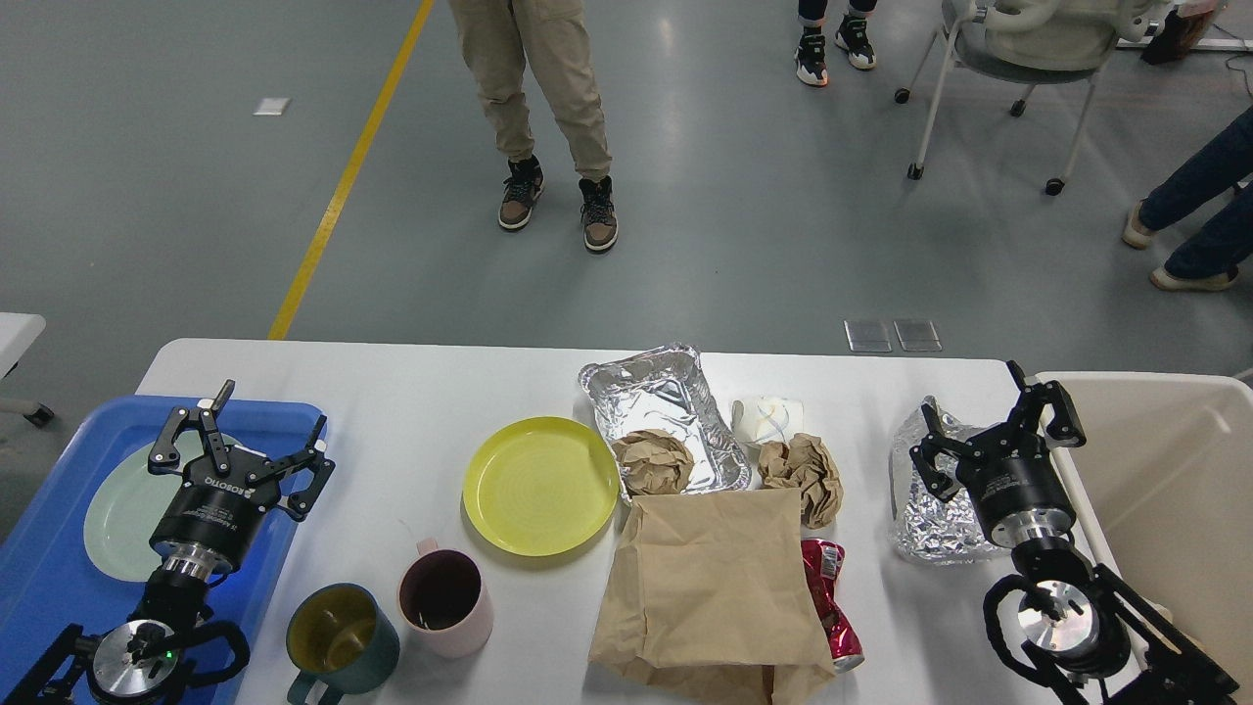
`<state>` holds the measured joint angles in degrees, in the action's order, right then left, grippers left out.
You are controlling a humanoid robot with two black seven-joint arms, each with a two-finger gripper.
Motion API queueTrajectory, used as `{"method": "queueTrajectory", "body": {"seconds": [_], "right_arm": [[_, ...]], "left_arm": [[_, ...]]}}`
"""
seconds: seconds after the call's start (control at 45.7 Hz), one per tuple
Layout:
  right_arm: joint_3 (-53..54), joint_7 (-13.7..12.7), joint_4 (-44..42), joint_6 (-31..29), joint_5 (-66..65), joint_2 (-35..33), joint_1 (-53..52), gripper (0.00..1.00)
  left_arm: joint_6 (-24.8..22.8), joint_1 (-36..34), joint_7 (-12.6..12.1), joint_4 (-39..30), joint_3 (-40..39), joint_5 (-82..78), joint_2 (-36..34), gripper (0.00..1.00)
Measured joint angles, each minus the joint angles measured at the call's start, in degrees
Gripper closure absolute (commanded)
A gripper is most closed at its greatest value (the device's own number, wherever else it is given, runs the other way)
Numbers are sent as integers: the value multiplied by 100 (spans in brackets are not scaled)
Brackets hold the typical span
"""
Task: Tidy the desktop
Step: 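Raise the left gripper up and away from the blue tray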
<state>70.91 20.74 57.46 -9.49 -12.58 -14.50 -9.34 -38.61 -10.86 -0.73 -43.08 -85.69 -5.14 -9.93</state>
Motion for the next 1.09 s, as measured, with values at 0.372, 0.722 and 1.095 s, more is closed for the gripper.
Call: {"method": "queueTrajectory", "body": {"seconds": [0.372, 0.722, 1.095], "right_arm": [[0, 0, 1, 0, 0, 0, -4, 0], [-1, 0, 3, 0, 0, 0, 1, 0], [0, 0, 2, 0, 0, 0, 3, 0]], "left_arm": [[53, -61, -56, 100, 74, 6, -3, 4], [1052, -143, -47, -1023, 327, -727, -597, 4], [2555, -1376, -83, -2636, 2066, -2142, -2026, 4]]}}
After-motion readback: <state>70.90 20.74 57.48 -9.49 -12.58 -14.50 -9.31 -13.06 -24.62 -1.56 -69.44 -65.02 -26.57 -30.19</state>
